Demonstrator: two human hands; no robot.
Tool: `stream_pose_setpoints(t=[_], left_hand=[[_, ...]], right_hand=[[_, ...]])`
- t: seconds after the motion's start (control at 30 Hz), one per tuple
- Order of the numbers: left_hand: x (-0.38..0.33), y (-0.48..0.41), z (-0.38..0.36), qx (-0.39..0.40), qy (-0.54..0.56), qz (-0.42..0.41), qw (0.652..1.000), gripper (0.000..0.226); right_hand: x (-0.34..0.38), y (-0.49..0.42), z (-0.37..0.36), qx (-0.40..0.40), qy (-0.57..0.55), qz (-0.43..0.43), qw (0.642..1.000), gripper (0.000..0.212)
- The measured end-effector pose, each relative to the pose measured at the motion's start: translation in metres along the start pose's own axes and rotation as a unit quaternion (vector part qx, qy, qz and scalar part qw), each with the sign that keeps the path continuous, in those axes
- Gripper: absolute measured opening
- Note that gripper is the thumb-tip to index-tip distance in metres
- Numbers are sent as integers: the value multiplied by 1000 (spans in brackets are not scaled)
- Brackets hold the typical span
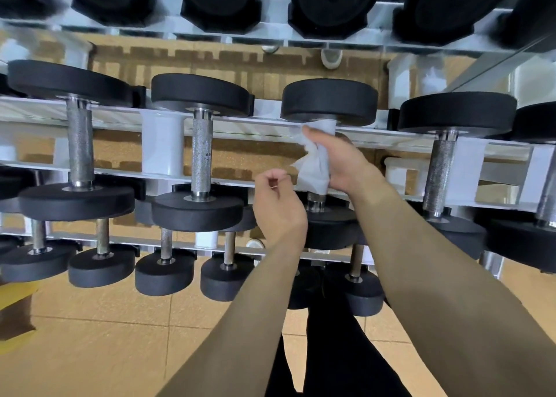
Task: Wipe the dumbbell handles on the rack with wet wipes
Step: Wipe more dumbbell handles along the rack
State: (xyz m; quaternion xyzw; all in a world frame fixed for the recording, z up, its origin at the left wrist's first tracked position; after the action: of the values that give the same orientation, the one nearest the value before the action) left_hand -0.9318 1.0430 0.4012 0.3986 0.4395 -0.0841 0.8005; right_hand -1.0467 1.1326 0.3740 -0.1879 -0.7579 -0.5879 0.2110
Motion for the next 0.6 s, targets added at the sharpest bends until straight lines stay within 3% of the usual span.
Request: stream_pose_setpoints(t=[0.07,0.13,0.2,0.3,0.37,0.47,0.6], left_hand=[[-1,-3,-4,8,-20,-3,1000,15],[-1,-5,-5,12,-35,-3,999,15],[0,-4,-5,11,-38,-4,999,16],[0,-3,-3,1,-40,-5,999,17],[-1,-2,-4,-1,-43,-7,999,18],[-2,-2,-3,1,-51,-11,999,19],[-3,-2,-3,3,-52,-10,999,18]], right_hand=[[2,-5,0,23,-33,-12,999,14],[-2,-11,2,24,-79,-13,996,37],[-3,-8,-1,43,-86,-10,995,34],[-4,3,1,6,-4,26,1000,10],[-12,9,7,-42,102,40,993,17],[-27,19,10,-114,275,38,954,31],[-29,21,10,-140,264,4,954,41]])
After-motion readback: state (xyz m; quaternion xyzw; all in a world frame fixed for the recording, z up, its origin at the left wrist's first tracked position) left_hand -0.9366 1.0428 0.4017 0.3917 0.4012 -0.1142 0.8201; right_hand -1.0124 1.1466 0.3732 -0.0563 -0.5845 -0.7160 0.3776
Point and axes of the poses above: each hand's wrist, its own y-axis away from the middle knuckle, its own z-axis out of the back of the hand, x = y × z, the point moved 4 cm from there along -y, towards the middle knuckle, and after that the axes turned 2 degrees about y, right-handed, at the moved point
